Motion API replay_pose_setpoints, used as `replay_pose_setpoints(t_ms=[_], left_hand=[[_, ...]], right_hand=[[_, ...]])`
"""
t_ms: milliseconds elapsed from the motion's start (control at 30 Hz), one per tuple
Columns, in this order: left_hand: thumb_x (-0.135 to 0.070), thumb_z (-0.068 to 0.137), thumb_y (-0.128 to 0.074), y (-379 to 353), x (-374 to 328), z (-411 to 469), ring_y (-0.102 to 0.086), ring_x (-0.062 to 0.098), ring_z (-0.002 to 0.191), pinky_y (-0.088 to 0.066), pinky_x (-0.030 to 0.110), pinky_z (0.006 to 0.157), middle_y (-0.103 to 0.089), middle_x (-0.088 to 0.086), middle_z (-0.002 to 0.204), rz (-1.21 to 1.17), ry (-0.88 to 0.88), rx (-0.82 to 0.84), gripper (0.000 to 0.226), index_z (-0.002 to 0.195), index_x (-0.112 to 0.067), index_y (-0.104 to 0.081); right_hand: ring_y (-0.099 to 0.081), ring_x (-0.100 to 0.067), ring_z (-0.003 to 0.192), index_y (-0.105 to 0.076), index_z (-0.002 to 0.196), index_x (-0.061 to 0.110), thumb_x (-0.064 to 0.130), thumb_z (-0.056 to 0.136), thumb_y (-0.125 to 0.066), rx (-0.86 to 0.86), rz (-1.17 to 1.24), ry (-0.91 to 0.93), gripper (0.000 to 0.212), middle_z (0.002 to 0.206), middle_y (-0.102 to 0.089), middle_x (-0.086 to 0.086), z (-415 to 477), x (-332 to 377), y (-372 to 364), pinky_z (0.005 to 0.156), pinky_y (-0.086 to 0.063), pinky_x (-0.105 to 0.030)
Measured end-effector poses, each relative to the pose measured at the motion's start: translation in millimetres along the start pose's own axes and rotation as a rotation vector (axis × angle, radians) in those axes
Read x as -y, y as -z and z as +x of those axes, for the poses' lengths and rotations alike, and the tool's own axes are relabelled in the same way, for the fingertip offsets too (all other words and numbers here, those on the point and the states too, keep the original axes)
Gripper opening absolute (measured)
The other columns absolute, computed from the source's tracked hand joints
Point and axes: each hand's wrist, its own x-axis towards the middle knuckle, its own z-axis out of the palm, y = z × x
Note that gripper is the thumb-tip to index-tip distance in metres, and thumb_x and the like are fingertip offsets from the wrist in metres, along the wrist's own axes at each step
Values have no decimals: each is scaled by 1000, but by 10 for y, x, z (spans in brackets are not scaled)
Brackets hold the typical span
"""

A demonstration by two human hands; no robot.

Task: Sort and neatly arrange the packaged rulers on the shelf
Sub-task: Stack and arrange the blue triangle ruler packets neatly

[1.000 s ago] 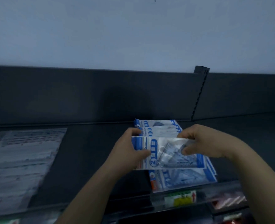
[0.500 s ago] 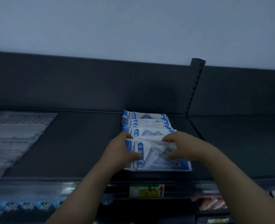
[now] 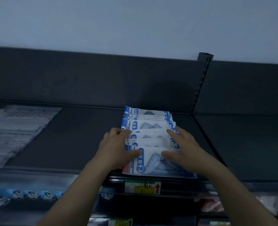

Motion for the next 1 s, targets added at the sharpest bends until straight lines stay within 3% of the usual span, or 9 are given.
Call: replay_pose_setpoints(t_ms=[100,200,367,433,533,633,733,900,1000], left_hand=[[-59,76,-68,-30,10,-13,-29,19,133,-31,35,108,-29,-5,148,-1,4,76,84,146,-30,-31],[-51,80,-68,14,-22,51,-35,20,131,-35,34,105,-26,-1,148,-139,8,-8,79,145,-25,-31],[-36,93,-57,-16,-178,190,-45,12,110,-37,21,88,-18,0,152,-295,-21,63,63,145,-17,-27],[-35,95,-55,-75,-165,184,-46,12,110,-39,23,90,-17,0,152,-290,-36,94,57,143,-18,-29],[-36,95,-53,-89,-90,195,-48,14,111,-41,25,91,-8,-4,153,-289,-31,116,58,144,-20,-27],[-40,94,-54,-27,-47,380,-46,22,124,-39,32,104,-5,-1,154,-282,12,25,61,145,-18,-27],[-46,93,-51,-8,-27,610,-39,29,132,-34,38,111,-9,5,155,-260,57,14,67,147,-17,-24],[-46,95,-46,-130,5,802,-35,31,135,-29,42,113,-19,9,154,-215,65,115,70,150,-14,-18],[-47,95,-48,-64,41,984,-35,31,135,-30,40,112,-17,11,155,-252,114,5,71,149,-11,-20]], right_hand=[[8,-10,146,-4,152,32,57,86,-55,113,103,-23,88,157,16,13,-53,-70,-128,117,-11,-30],[4,-9,147,-10,152,34,67,79,-55,-44,217,-49,92,158,9,15,54,-110,-57,113,-14,-29],[-10,-14,146,-25,148,29,44,95,-48,-155,353,-89,60,159,-10,1,260,-75,28,113,-19,-30],[-42,-15,124,-46,132,27,39,96,-48,-85,304,-92,38,141,-39,-2,264,-109,-7,95,-35,-24],[-54,-9,90,-56,105,23,40,94,-51,-67,283,-126,21,115,-54,-5,271,-179,24,74,-42,-21],[-45,-20,123,-46,131,21,42,96,-45,-134,292,-135,41,142,-40,-6,367,-185,111,102,-37,-29],[-21,-19,143,-23,149,15,42,99,-40,-144,321,-166,60,158,-15,-3,503,-91,104,113,-20,-29],[-49,-11,104,-42,137,13,28,100,-44,-110,421,-169,40,124,-46,4,634,-120,87,73,-41,-12],[-38,-20,132,-27,146,2,34,100,-43,-214,470,-232,59,136,-37,5,776,-164,186,92,-35,-18]])
